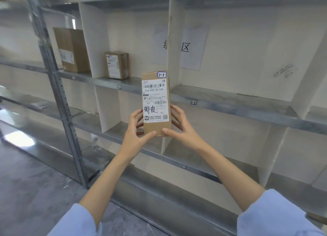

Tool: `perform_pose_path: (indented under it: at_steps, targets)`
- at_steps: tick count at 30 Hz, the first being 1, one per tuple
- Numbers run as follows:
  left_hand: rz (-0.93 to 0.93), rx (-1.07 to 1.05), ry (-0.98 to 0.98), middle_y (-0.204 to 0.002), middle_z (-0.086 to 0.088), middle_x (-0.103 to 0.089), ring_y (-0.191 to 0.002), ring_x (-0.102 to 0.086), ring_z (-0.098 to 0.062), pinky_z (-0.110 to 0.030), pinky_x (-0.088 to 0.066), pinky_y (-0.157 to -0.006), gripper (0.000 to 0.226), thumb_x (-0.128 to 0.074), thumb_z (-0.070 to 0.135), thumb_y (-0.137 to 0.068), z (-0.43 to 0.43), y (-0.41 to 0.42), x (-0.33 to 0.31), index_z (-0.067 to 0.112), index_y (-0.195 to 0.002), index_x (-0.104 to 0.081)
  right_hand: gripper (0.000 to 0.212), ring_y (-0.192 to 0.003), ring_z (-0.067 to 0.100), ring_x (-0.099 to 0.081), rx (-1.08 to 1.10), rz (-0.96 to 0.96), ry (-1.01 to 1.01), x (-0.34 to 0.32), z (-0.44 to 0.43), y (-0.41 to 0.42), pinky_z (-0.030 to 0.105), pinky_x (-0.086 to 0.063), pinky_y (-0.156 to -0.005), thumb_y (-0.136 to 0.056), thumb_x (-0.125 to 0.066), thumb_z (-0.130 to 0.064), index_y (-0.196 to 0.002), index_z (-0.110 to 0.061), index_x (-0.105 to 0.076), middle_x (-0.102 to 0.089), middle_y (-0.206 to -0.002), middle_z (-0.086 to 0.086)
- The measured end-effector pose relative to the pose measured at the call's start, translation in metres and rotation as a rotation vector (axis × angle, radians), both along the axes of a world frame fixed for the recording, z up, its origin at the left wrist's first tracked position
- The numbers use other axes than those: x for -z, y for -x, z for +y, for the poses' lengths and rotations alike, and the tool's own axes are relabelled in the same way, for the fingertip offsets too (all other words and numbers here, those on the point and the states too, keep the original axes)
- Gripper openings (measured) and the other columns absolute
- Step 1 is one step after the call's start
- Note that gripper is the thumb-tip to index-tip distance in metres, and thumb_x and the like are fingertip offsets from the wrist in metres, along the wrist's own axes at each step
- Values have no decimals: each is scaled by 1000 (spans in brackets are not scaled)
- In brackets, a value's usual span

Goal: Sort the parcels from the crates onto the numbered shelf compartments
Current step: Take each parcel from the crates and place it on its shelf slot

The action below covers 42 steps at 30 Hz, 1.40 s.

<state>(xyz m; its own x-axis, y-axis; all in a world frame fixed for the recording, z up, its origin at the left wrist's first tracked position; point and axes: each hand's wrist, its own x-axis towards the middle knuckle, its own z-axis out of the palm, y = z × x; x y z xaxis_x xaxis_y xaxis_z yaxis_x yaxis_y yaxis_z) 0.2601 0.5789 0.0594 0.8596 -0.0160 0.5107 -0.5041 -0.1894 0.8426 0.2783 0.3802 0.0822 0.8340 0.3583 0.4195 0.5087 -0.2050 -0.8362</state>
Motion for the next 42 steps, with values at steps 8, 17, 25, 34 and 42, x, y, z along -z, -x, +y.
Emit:
perform_pose_path:
  at_steps: [8,17,25,34,42]
  targets:
    - [-21,-176,-39,-140,24,-47,-121,-52,2,-28,-49,-95,79,-77,19,-81,74,5,0,35,-145,-35,83,-135,-2,-39,-112,45,-15,12,79,-25,19,-42,-106,-87,-75,-24,-139,-53,-17,-33,-149,-25]
    - [-9,-396,-7,-141,14,-50,-115,-53,7,-22,-52,-88,73,-75,11,-84,155,-4,-1,32,-144,-38,81,-128,-17,-39,-241,14,-11,8,183,-63,7,-38,-99,-87,-75,-19,-143,-39,-22,-37,-145,-26]
    - [-14,-496,-7,-134,23,-52,-114,-55,6,-19,-52,-85,69,-75,12,-84,249,-75,-5,39,-137,-40,84,-126,-17,-42,-303,28,-48,14,291,-146,17,-39,-104,-85,-78,-28,-145,-43,-21,-42,-136,-36]
    - [-13,-494,-68,-133,28,-52,-116,-56,1,-24,-52,-92,65,-76,20,-84,363,-203,-39,34,-140,-43,85,-127,-7,-45,-303,26,-133,-17,408,-278,15,-38,-99,-82,-79,-33,-147,-40,-24,-43,-147,-18]
    - [-51,-473,-77,-125,40,-52,-119,-56,0,-35,-52,-99,61,-73,34,-79,429,-273,-50,55,-127,-41,84,-134,9,-46,-223,-20,-228,-23,480,-344,23,-38,-109,-84,-78,-16,-151,-23,-27,-47,-149,0]
